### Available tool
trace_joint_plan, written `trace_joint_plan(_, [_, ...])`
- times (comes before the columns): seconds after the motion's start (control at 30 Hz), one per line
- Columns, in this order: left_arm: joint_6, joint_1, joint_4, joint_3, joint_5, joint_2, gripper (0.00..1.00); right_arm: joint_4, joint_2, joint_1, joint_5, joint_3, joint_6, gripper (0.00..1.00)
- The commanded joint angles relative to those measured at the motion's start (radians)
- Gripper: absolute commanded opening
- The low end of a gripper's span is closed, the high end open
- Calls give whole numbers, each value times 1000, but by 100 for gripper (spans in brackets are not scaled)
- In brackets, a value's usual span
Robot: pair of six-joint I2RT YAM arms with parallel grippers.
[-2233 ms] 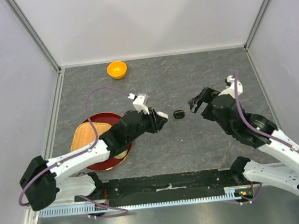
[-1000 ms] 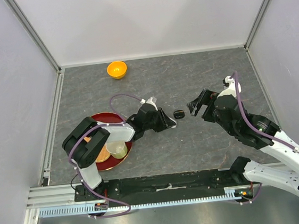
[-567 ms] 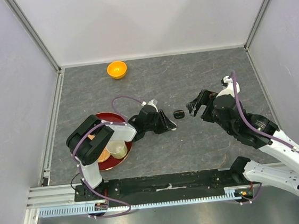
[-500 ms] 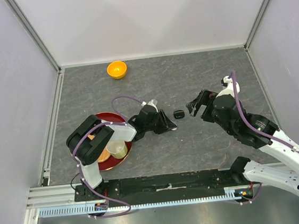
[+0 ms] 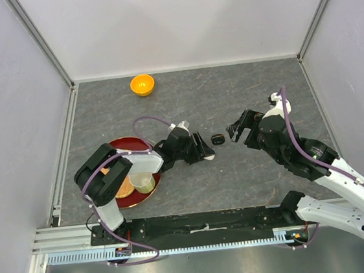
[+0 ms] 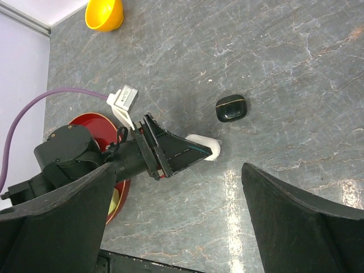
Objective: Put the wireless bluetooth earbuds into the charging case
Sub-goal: Place the charging case at the center of the board.
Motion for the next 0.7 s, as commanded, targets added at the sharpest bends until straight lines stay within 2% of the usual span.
trace_joint_plan(0.0, [51,0,-105,6,-62,-81,76,25,5,-3,-4,6,-11,98])
trace_joint_plan(0.3, [130,-2,-291,43,-215,-233,81,24,8,-3,9,6,-14,98])
trace_joint_plan(0.47, [203,-2,-418,78,-315,-400,82,19,6,-3,60,-4,-29,98])
trace_joint_plan(0.67, [317,-2,-581,138,-476,-572,84,21,78,-20,144,6,-98,98])
